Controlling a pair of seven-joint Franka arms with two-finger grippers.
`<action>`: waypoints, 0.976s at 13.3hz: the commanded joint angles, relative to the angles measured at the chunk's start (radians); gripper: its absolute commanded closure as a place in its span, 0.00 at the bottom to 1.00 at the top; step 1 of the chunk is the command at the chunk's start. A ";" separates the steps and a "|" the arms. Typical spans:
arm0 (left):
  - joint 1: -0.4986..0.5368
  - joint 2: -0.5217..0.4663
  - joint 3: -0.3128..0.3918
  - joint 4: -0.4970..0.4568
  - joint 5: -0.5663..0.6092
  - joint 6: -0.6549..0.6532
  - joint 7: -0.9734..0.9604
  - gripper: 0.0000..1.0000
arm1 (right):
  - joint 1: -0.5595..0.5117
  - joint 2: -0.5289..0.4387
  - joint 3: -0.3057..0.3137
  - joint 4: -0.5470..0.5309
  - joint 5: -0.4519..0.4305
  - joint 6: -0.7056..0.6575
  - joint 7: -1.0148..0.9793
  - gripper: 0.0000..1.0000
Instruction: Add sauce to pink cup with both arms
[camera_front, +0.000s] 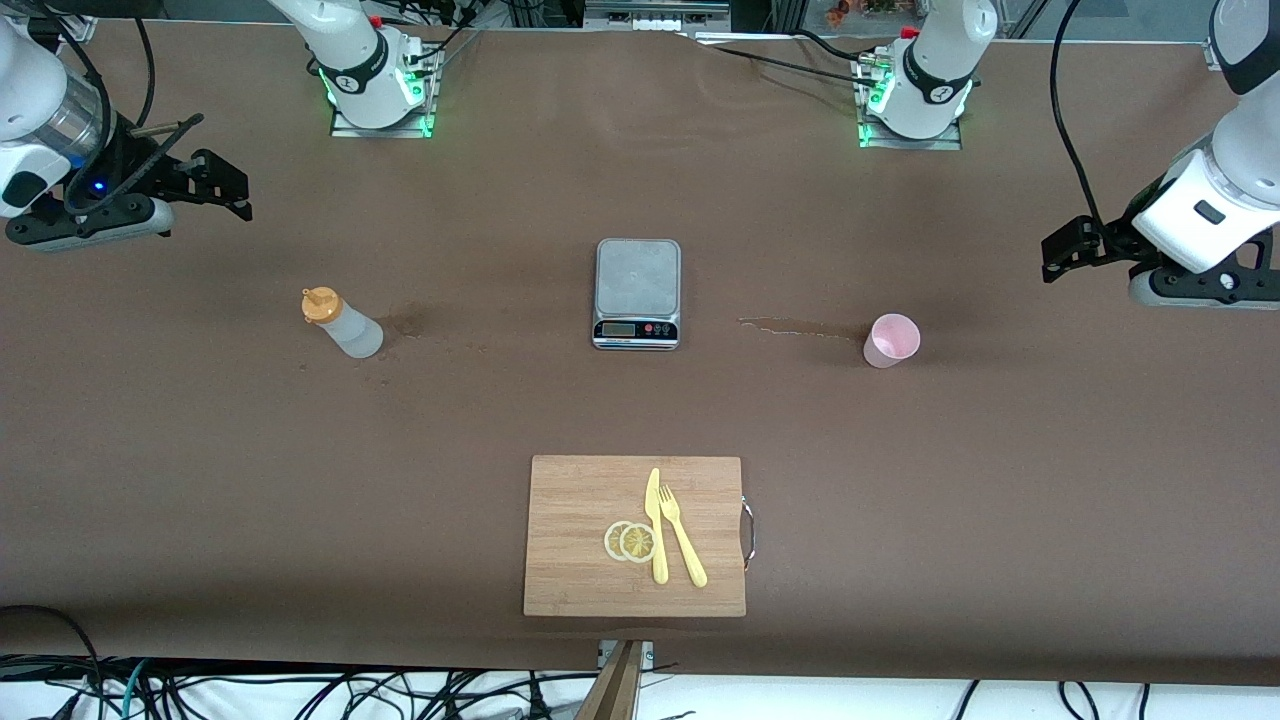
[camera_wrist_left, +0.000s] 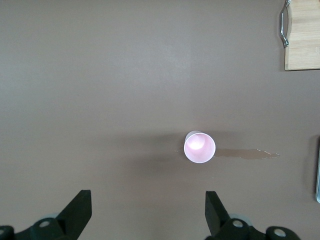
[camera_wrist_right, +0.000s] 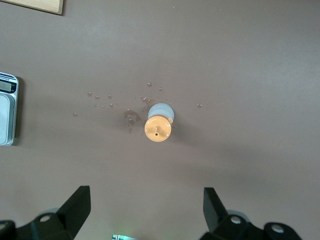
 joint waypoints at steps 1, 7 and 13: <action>0.010 0.019 -0.003 -0.006 -0.020 0.048 0.023 0.00 | -0.004 -0.013 0.001 -0.005 -0.008 0.004 0.006 0.00; -0.002 0.133 -0.003 -0.011 -0.008 0.197 0.021 0.00 | -0.004 -0.013 0.001 -0.011 -0.008 0.009 0.006 0.00; -0.011 0.301 -0.004 -0.051 -0.014 0.427 0.023 0.00 | -0.004 -0.016 0.001 -0.019 -0.008 0.012 0.006 0.00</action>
